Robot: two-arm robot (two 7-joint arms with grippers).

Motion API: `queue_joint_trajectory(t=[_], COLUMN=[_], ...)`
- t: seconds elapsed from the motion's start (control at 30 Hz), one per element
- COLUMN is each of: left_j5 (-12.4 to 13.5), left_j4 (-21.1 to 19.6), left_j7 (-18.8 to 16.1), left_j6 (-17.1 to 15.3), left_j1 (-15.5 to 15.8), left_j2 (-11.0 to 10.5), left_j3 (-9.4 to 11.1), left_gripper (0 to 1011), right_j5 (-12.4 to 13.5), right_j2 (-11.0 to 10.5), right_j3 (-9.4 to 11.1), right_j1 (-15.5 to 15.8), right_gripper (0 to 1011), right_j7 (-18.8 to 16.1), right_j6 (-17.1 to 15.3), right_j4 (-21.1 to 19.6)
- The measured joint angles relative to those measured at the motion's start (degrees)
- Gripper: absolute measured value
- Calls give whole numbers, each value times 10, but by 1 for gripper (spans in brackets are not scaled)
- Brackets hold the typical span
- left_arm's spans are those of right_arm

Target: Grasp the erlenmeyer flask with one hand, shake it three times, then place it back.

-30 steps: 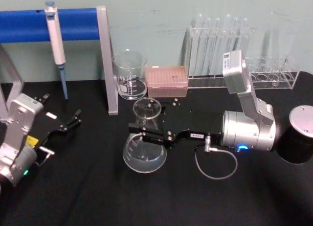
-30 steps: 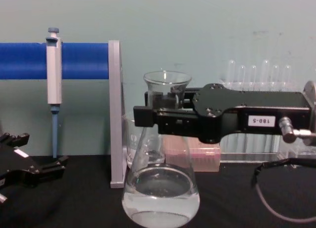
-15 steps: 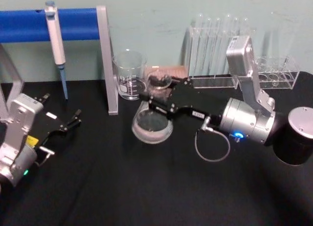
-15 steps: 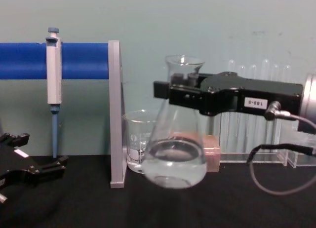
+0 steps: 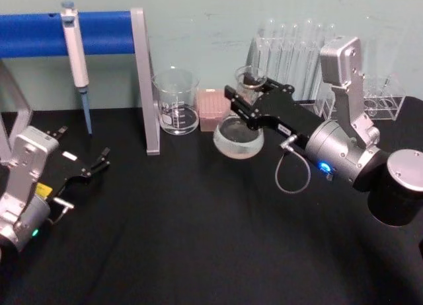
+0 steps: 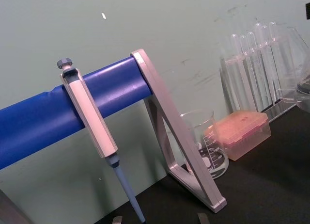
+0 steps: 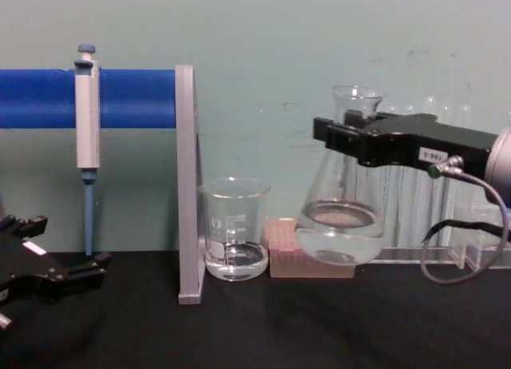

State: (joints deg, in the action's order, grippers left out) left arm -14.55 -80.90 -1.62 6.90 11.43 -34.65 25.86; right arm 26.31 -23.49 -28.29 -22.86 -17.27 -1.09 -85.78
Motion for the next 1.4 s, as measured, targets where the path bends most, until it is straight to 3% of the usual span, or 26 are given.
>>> queue_joint_trajectory(t=[0.4, 0.8, 1.13, 1.4], left_j5=[0, 0, 0, 0], left_j4=[0, 0, 0, 0], left_j7=[0, 0, 0, 0], left_j6=[0, 0, 0, 0], left_j1=[0, 0, 0, 0], left_j2=[0, 0, 0, 0], left_j3=[0, 0, 0, 0], left_gripper=[1001, 1001, 1001, 1001], right_j5=[-26, -43, -49, -46], right_j2=[20, 34, 36, 31], right_j3=[34, 51, 53, 48], right_j1=[12, 18, 20, 23], right_gripper=[456, 456, 456, 456], right_j7=[55, 67, 31, -29], right_j6=[-14, -24, -30, -30], right_j4=[12, 15, 8, -6])
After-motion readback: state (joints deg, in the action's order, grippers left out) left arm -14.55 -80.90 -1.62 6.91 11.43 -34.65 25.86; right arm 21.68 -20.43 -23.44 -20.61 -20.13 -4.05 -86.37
